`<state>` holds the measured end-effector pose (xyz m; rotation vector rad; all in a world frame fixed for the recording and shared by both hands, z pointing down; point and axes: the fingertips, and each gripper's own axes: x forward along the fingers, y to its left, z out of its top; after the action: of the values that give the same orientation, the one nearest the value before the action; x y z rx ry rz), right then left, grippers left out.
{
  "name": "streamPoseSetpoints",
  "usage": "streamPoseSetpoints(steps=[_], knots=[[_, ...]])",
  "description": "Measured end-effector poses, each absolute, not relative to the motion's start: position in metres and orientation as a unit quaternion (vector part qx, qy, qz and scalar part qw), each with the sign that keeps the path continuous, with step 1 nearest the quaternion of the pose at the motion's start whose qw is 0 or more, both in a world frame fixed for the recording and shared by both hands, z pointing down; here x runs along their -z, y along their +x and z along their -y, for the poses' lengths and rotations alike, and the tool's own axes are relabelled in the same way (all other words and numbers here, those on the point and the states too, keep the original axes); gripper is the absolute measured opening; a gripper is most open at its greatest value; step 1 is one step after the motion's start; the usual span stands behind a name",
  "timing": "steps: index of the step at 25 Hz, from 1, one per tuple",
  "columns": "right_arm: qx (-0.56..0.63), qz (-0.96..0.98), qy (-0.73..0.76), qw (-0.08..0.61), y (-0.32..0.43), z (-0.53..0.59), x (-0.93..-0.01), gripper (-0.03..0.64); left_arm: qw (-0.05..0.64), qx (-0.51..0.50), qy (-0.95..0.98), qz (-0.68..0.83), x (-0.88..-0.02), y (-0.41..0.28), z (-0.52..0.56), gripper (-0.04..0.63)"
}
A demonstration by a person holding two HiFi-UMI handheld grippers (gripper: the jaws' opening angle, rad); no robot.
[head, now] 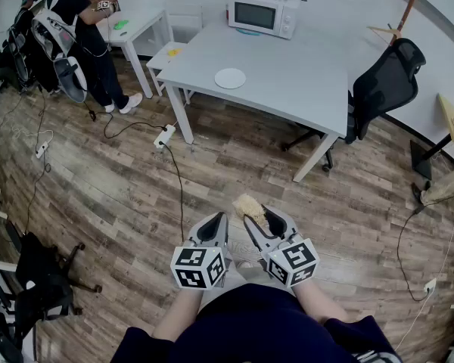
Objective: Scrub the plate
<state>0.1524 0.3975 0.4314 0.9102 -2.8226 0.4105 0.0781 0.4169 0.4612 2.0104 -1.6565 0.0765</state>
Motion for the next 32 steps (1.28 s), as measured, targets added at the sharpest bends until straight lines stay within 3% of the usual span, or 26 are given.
streamPoseSetpoints(steps=[18,32], knots=[[-0.155,0.943,0.286,0.073,0.160,-0.362,-0.436,0.181,0.263,-0.048,0.737,0.620,-0.468,0.085,-0.375,0.017],[-0.144,0.936,0.308,0.089,0.106,-0.223,-0.433,0.181,0.245,-0.055,0.756,0.604,-0.462,0.025,-0.216,0.018]])
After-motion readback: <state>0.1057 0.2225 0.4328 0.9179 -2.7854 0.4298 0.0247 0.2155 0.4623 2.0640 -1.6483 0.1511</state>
